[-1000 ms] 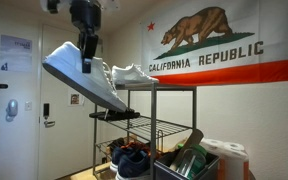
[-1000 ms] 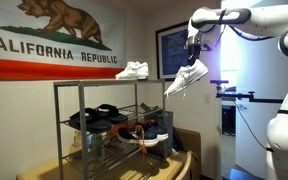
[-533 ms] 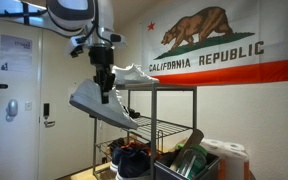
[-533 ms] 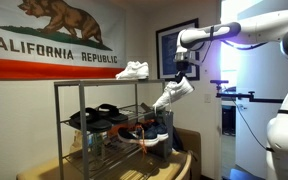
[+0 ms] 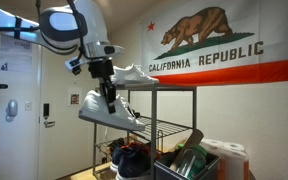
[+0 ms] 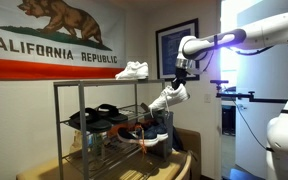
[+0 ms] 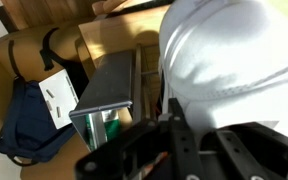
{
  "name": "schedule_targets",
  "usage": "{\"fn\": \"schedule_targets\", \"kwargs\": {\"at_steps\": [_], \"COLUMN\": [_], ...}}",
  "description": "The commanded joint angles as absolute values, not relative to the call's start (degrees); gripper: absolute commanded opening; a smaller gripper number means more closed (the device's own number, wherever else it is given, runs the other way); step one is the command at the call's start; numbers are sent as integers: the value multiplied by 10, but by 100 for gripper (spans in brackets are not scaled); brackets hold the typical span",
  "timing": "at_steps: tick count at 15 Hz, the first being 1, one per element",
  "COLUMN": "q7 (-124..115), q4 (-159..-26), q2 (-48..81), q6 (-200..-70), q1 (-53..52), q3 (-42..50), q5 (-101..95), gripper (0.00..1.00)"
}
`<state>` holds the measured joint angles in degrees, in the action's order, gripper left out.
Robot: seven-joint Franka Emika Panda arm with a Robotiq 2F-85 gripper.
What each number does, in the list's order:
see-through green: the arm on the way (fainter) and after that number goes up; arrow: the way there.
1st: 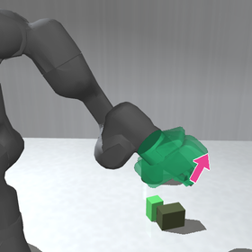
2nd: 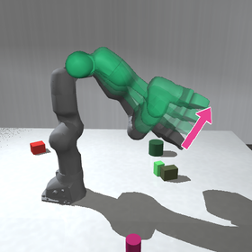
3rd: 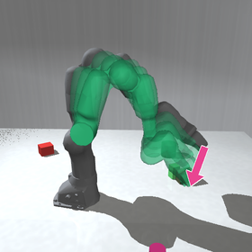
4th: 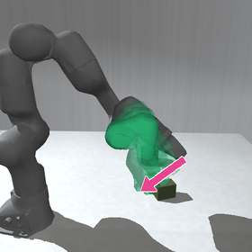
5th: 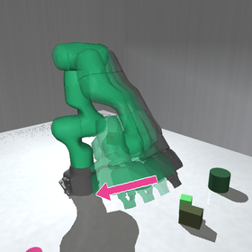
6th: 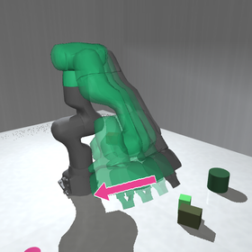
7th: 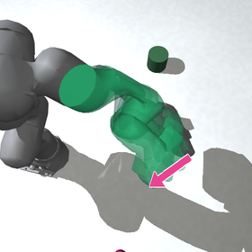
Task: Move the white sneaker to the rail below it
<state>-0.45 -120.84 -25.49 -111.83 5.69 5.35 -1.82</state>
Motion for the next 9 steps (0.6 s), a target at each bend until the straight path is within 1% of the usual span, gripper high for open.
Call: {"fn": "schedule_targets", "kwargs": {"at_steps": [1, 9], "q7": [-65, -170], "q4": [-1281, -1361], "q2": [-299, -291], "q6": [-1230, -1456], "q1": [63, 82], "q3": [36, -8], "q5": [-18, -31], "gripper": [7, 7]}}
